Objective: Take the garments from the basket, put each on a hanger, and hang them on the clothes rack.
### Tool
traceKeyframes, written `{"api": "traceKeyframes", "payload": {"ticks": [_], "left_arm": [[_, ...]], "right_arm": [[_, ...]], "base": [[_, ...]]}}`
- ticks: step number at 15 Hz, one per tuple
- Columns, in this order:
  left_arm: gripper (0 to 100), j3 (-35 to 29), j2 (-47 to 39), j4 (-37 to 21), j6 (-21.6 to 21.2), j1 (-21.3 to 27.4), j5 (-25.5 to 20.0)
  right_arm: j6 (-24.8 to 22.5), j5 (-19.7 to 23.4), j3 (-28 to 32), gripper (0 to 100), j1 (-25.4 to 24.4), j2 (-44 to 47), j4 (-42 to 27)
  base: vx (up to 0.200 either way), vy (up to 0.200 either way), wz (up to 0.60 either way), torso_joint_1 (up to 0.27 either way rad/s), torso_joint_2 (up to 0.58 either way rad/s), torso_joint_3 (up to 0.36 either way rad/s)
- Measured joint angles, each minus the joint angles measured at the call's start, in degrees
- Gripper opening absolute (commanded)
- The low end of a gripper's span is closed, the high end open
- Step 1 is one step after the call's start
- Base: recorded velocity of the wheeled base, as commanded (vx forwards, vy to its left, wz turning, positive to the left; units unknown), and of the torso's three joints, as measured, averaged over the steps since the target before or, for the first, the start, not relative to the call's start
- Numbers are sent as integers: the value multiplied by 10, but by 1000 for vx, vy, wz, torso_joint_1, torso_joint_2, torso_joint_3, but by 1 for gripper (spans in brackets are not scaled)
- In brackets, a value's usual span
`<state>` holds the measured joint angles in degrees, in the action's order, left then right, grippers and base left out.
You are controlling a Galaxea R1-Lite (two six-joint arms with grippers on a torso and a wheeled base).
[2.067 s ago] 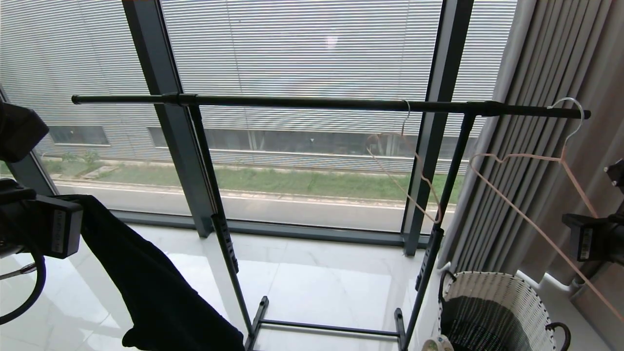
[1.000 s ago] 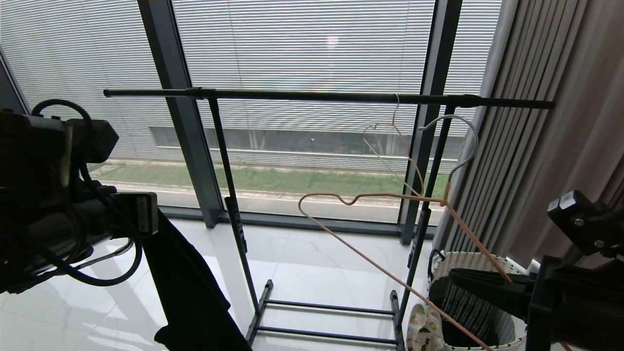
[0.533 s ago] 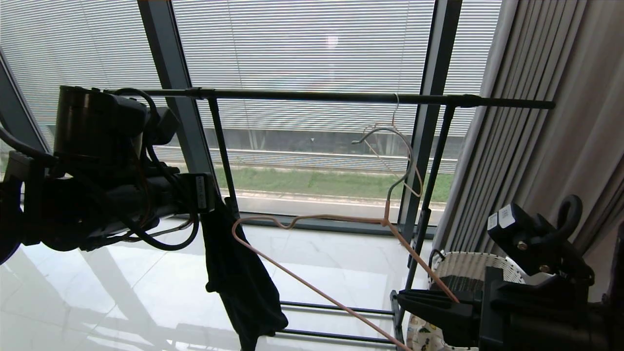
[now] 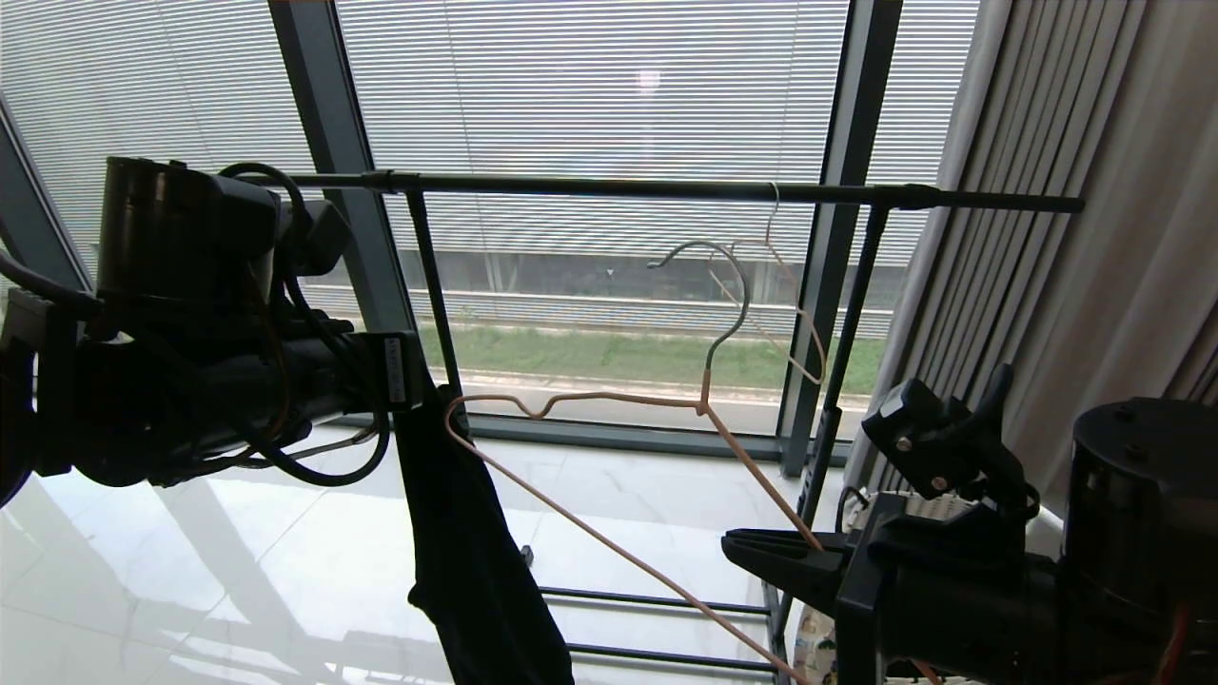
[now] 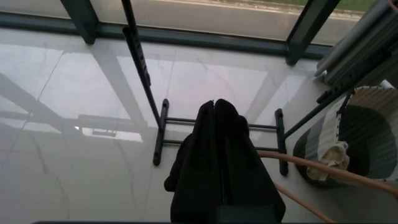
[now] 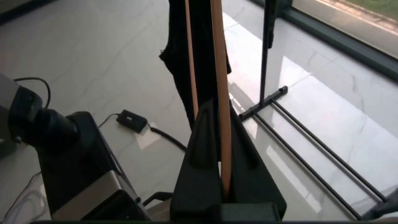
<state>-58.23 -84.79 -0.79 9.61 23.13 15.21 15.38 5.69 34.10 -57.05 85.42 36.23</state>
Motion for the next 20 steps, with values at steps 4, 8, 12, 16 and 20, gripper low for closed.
{"api": "traceKeyframes", "payload": {"ticks": [4, 8, 12, 16, 20], "left_arm": [[0, 1, 0, 0, 0, 7, 4], [0, -2, -13, 30, 1, -24, 25], [0, -2, -19, 31, 0, -28, 25], [0, 1, -18, 31, 0, -14, 35], [0, 1, -17, 31, -1, -5, 41]], "right_arm": [[-1, 1, 24, 0, 1, 20, 0], [-1, 1, 24, 0, -4, 14, -1], [-1, 2, 28, 0, -23, 13, -2], [-1, 1, 39, 0, -28, 26, -1], [-3, -1, 47, 0, -13, 41, -1]], "base": [[0, 0, 0, 0, 0, 0], [0, 0, 0, 0, 0, 0], [0, 0, 0, 0, 0, 0], [0, 0, 0, 0, 0, 0], [0, 0, 0, 0, 0, 0]]}}
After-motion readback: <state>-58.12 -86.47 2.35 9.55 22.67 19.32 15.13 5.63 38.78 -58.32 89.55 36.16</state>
